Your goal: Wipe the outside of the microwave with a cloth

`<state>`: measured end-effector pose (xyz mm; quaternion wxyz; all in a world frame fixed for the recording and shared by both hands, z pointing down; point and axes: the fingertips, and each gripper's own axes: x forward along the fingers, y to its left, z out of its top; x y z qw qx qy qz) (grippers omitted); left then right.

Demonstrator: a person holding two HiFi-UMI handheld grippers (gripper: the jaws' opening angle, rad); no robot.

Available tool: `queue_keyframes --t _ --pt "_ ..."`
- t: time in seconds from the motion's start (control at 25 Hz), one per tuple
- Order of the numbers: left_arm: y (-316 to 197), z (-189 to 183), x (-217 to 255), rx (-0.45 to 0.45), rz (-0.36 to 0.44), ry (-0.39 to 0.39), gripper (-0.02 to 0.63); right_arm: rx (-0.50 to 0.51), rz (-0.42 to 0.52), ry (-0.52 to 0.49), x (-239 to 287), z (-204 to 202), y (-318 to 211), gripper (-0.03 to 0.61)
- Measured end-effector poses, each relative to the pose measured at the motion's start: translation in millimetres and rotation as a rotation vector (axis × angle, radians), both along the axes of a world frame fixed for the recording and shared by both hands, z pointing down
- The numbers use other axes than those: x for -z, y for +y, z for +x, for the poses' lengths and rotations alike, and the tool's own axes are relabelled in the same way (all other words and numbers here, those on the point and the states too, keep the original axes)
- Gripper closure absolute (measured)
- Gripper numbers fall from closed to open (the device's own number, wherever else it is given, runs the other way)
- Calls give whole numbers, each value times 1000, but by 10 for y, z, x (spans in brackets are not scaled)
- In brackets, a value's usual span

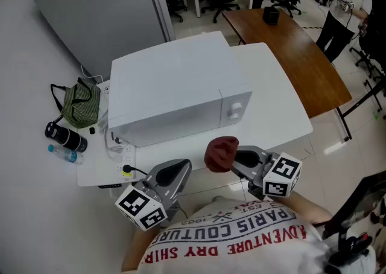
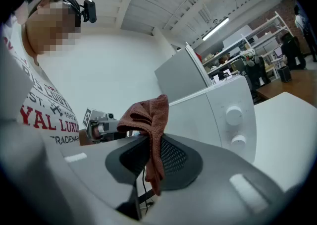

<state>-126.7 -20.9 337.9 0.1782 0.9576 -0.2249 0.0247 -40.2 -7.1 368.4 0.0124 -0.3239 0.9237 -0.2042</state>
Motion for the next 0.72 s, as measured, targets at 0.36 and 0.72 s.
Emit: queue_keyframes --t 0.36,0.72 --pt "-132 -406 77 50 -1 -2 607 -31 13 0 42 -356 -179 537" --pt "-53 -1541 75 217 10 3 607 41 58 -9 60 -1552 -517 537"
